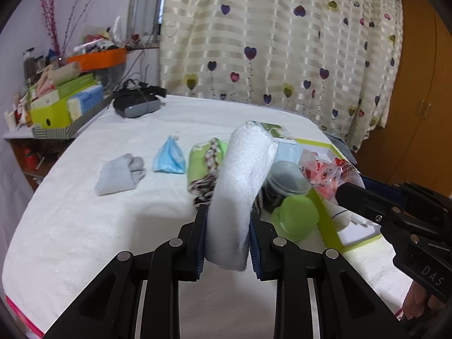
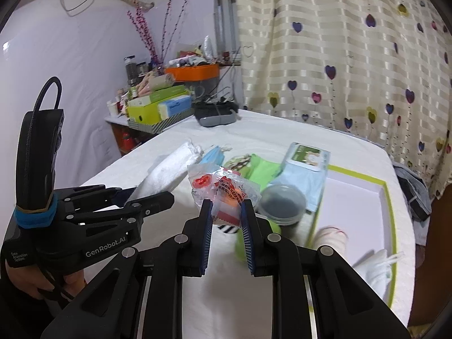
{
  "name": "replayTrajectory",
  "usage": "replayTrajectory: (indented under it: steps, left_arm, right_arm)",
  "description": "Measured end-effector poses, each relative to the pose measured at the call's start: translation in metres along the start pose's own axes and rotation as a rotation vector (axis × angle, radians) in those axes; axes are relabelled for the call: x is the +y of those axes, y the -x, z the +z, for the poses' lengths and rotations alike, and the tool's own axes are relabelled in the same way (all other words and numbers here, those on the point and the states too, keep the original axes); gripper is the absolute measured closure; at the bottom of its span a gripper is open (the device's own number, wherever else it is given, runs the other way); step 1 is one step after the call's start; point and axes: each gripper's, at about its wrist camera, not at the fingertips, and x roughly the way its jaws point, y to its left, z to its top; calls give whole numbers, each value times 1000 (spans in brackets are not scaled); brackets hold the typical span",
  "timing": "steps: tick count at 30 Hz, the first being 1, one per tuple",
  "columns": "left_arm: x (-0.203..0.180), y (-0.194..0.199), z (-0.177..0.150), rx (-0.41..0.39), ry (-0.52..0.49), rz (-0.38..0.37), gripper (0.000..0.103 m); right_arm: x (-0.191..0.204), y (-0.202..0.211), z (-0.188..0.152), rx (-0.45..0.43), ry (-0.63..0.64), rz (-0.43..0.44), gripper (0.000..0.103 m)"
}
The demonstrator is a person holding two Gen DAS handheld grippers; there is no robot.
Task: Organize soft objects
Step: 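Carry the towel in the left gripper while the right drops the bag into the box, then lower the towel into the box and open the left gripper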
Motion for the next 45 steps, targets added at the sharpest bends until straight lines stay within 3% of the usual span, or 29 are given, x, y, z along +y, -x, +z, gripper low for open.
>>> replayTrajectory:
  steps: [20,34,36,40,45]
  left_arm:
    - [-101,-40,28,25,-146,-147,78]
    - [-133,-82,37,84,-180,-150,78]
    - [-138,-88,37,93,-185,-152,78]
    - [-146,-98,39,105,-191,-156,78]
    - [-156,-111,39,125,-199,-159,78]
  right_arm:
    - [-124,39,-20,-22,-201,-238,82]
    - [-173,-17,-37,96,-240,-210,81]
    - [-176,-23,-39,108,-241,-198,79]
    - [-176,-17,-40,72,-230,-205,61]
    - [-180,-2,-42,38,-253,-219,60]
